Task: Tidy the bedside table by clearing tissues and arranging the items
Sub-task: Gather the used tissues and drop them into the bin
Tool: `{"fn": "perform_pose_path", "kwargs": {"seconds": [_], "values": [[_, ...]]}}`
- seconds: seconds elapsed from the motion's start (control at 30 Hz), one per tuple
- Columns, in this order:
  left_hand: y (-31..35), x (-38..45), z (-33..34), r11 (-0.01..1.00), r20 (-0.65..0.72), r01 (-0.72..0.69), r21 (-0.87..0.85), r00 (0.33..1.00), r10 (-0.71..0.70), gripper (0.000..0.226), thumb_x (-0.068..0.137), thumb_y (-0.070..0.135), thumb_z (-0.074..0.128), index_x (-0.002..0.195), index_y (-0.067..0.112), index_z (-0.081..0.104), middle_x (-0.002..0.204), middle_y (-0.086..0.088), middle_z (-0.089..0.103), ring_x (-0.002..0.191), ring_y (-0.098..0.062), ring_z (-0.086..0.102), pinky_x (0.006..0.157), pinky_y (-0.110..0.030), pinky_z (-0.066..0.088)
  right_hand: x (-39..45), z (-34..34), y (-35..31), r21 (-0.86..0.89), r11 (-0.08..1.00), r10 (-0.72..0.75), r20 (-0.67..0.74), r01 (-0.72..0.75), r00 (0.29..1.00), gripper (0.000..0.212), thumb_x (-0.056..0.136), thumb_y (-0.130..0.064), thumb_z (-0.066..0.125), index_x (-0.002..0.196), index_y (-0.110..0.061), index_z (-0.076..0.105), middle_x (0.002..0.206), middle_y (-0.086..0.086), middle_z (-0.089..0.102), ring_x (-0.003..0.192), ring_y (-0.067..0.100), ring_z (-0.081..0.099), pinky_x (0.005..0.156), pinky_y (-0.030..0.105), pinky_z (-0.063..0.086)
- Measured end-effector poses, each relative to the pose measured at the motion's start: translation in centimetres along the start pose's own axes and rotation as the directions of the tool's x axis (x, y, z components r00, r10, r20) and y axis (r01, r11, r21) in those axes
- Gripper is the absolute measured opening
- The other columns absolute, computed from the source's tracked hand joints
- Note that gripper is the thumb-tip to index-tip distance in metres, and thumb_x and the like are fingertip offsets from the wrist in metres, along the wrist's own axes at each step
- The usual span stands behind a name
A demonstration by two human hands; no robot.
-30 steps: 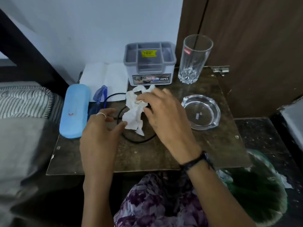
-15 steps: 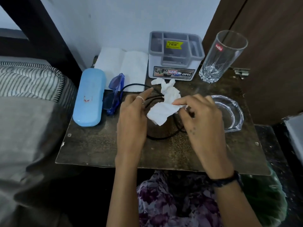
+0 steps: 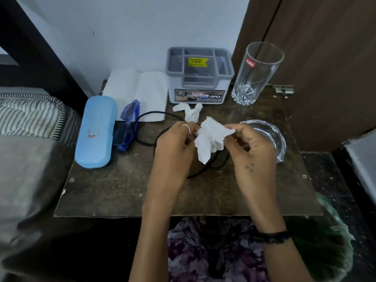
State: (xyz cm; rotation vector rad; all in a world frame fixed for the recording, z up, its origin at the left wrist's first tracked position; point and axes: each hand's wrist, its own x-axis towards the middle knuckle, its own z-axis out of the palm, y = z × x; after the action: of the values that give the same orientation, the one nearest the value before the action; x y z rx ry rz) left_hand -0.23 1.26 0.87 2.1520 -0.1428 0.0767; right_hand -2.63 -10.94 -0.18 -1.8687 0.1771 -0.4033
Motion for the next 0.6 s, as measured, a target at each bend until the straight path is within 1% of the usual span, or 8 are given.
{"fn": "perform_pose_path", "kwargs": {"seconds": [0.07,0.17,0.23,0.3,0.4,0.43,0.53,0.6], "values": [[1.9,-0.3,0.3,0.997,-0.016,-0.004,-0.072,1.000,0.003,0.022,0.079,-0.005,0.057,0.088,0.015,0.063,0.067,0.014,0.053,0.057,0.007,0.051,0.055,-0.004,0.037,-0.2,-1.7,-0.4,0.085,0.996,0.035,-0.045,-0.031,0.998,0.015,0.083,-0.018,0.062,0.083,-0.032,0.067,0.076,-0.012,0.070,0.070,0.003,0.062,0.064,0.020,0.048],[5.5,-1.3,2.6,0.984,0.034,-0.052,-0.169,0.998,0.058,0.014,0.079,0.010,0.066,0.086,0.021,0.063,0.067,0.009,0.057,0.056,-0.003,0.053,0.056,-0.018,0.043,-0.6,-5.9,0.0,0.172,0.983,0.096,-0.137,-0.071,0.986,0.012,0.086,-0.015,0.063,0.083,-0.024,0.070,0.077,-0.004,0.070,0.073,0.009,0.061,0.068,0.029,0.048],[8.0,-2.4,5.6,0.981,0.093,-0.096,-0.169,0.989,0.113,0.012,0.079,0.013,0.066,0.087,0.020,0.063,0.072,0.006,0.059,0.069,-0.014,0.062,0.065,-0.021,0.044,-1.5,-9.3,0.8,0.175,0.979,0.147,-0.232,-0.108,0.962,0.010,0.084,-0.019,0.064,0.076,-0.023,0.069,0.073,-0.001,0.065,0.070,0.010,0.055,0.066,0.030,0.043],[10.4,-3.8,9.3,0.982,0.169,-0.159,-0.103,0.970,0.175,0.011,0.084,0.017,0.062,0.093,0.013,0.065,0.091,-0.002,0.064,0.085,-0.020,0.063,0.072,-0.022,0.041,-2.9,-12.9,2.5,0.190,0.968,0.219,-0.312,-0.165,0.924,0.013,0.085,-0.018,0.062,0.075,-0.022,0.069,0.074,0.000,0.065,0.069,0.014,0.055,0.065,0.031,0.044],[13.1,-6.9,15.2,0.973,0.417,-0.231,-0.009,0.884,0.214,0.017,0.091,0.018,0.052,0.104,0.011,0.060,0.115,-0.008,0.057,0.097,-0.028,0.061,0.080,-0.034,0.045,-5.9,-17.8,6.5,0.103,0.953,0.301,-0.441,-0.285,0.846,0.014,0.088,-0.013,0.057,0.080,-0.018,0.067,0.073,0.002,0.065,0.070,0.017,0.058,0.066,0.035,0.046],[13.6,-7.9,17.1,0.964,0.479,-0.264,0.035,0.851,0.216,0.016,0.091,0.016,0.052,0.105,0.011,0.058,0.116,-0.009,0.056,0.098,-0.028,0.061,0.079,-0.035,0.046,-6.9,-19.3,8.1,0.059,0.947,0.301,-0.503,-0.315,0.810,0.011,0.087,-0.012,0.058,0.080,-0.018,0.064,0.074,0.004,0.062,0.069,0.017,0.056,0.066,0.035,0.044],[13.6,-10.2,22.7,0.916,0.498,-0.368,0.161,0.831,0.247,0.011,0.087,0.018,0.059,0.094,0.009,0.063,0.099,-0.011,0.066,0.088,-0.025,0.066,0.071,-0.032,0.050,-9.4,-22.3,12.6,-0.111,0.911,0.236,-0.650,-0.397,0.723,0.003,0.084,-0.010,0.058,0.083,-0.012,0.060,0.083,0.012,0.055,0.073,0.023,0.048,0.064,0.026,0.036],[12.6,-11.1,26.4,0.942,0.652,-0.294,0.160,0.748,0.122,0.019,0.093,0.011,0.048,0.104,0.001,0.059,0.109,-0.020,0.064,0.099,-0.034,0.063,0.081,-0.039,0.049,-10.5,-23.1,15.6,-0.207,0.857,0.217,-0.685,-0.471,0.696,0.008,0.086,-0.006,0.059,0.078,-0.004,0.059,0.083,0.013,0.050,0.074,0.023,0.045,0.061,0.025,0.029]]}}
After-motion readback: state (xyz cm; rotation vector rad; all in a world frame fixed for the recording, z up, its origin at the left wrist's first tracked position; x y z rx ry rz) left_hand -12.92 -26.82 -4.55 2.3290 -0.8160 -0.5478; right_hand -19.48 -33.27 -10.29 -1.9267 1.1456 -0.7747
